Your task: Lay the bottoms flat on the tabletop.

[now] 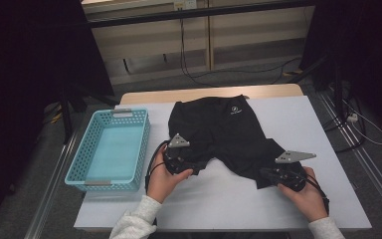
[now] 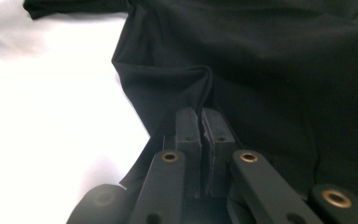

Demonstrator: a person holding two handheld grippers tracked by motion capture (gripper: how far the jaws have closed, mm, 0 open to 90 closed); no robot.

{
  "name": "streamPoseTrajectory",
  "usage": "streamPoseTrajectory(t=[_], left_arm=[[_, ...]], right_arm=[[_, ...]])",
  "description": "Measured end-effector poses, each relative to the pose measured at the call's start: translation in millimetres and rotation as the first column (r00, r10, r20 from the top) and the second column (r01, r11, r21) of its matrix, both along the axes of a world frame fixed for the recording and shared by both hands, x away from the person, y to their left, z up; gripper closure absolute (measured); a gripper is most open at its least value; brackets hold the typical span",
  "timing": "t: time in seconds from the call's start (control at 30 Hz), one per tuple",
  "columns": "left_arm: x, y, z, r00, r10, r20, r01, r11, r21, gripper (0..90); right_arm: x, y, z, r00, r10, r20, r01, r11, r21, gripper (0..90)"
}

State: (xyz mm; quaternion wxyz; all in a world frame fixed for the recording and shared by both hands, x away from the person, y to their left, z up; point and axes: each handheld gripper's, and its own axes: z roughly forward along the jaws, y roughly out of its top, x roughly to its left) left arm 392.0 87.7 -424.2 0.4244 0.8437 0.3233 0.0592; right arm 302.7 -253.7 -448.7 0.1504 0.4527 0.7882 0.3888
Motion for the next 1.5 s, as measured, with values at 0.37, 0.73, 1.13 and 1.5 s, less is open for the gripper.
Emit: streamPoseTrajectory(t=[0.37,0.73,1.13,1.5], left_arm=[[1.7,3.2,0.7,0.9999,-0.006,-0.009,0.006,0.9999,-0.012,14.6],[0.9,2.6,2.7,1.0000,-0.008,-0.004,0.008,0.9998,-0.015,14.5],[0.9,1.1,2.3,0.9999,-0.013,-0.011,0.013,0.9999,-0.005,15.5],[-5.8,-2.6,5.3,0.9995,-0.025,-0.018,0.025,0.9996,-0.014,16.2]], right_arm=[[-5.4,-6.5,8.1,0.9993,-0.019,0.032,0.017,0.998,0.060,86.6],[-9.1,-2.6,14.8,0.9976,-0.004,0.069,0.001,0.999,0.046,86.9],[-20.3,19.9,21.1,0.9921,0.095,0.082,-0.097,0.995,0.018,88.1],[-39.5,58.7,14.7,0.9669,0.252,0.040,-0.248,0.965,-0.087,88.1]])
